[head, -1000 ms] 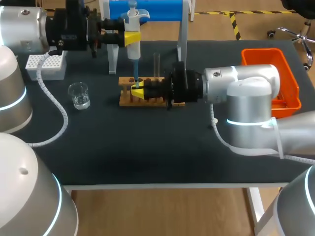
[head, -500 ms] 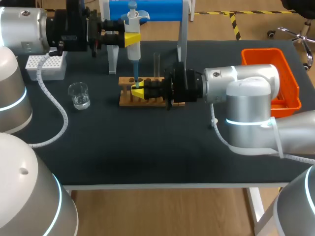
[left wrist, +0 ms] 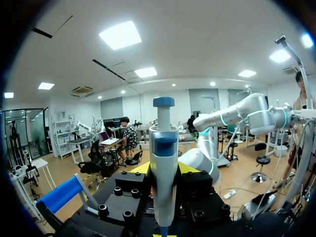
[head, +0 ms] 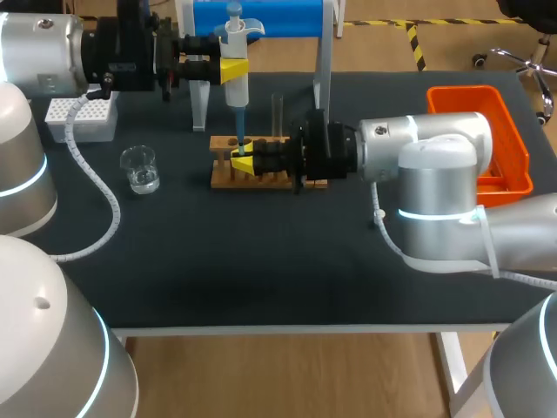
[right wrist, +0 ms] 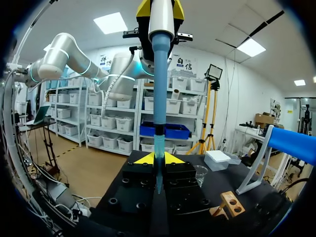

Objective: Invert the test tube, pick up the pipette, mount the tip to pipette, aspirate from beaker and dispense into the tube, eject the tip, return the pipette, and cap with the stopper.

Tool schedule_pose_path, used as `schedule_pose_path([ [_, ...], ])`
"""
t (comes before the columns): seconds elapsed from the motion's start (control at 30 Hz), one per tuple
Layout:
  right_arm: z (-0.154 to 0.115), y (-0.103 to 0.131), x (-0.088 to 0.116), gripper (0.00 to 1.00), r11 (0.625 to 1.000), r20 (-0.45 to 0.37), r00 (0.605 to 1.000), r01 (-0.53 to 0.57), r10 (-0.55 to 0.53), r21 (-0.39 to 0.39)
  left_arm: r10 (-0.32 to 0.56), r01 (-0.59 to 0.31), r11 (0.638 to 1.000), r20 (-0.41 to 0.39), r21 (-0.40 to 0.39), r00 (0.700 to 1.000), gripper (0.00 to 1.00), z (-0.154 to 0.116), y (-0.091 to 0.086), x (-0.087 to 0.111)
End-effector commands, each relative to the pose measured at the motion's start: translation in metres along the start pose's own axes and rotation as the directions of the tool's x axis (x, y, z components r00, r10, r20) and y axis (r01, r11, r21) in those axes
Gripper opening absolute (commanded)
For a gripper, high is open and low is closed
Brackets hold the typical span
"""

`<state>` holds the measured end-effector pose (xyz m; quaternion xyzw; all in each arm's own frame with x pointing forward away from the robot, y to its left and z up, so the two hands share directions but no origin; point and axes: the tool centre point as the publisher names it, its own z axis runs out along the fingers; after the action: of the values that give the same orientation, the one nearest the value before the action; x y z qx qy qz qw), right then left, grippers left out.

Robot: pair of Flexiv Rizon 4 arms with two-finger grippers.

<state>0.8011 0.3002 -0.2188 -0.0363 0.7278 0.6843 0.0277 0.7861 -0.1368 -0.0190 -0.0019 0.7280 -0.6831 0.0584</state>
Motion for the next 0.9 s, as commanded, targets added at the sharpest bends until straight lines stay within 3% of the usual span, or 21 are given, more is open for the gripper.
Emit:
schedule_pose_path([
  [0.03,-0.0007,0.0012,-0.0003,0.00,1.000,0.002,1.000,0.005,-0.005,-0.006,0.001,-0.001,1.000,-0.002,0.001,1.000,0.00,-0.0008,0.0002,0.0000],
  [0.9,-0.0005,0.0091,0.0036,0.00,0.999,0.022,1.000,-0.002,0.003,-0.034,0.001,-0.001,1.000,-0.002,0.001,1.000,0.00,-0.0008,0.0002,0.0000],
])
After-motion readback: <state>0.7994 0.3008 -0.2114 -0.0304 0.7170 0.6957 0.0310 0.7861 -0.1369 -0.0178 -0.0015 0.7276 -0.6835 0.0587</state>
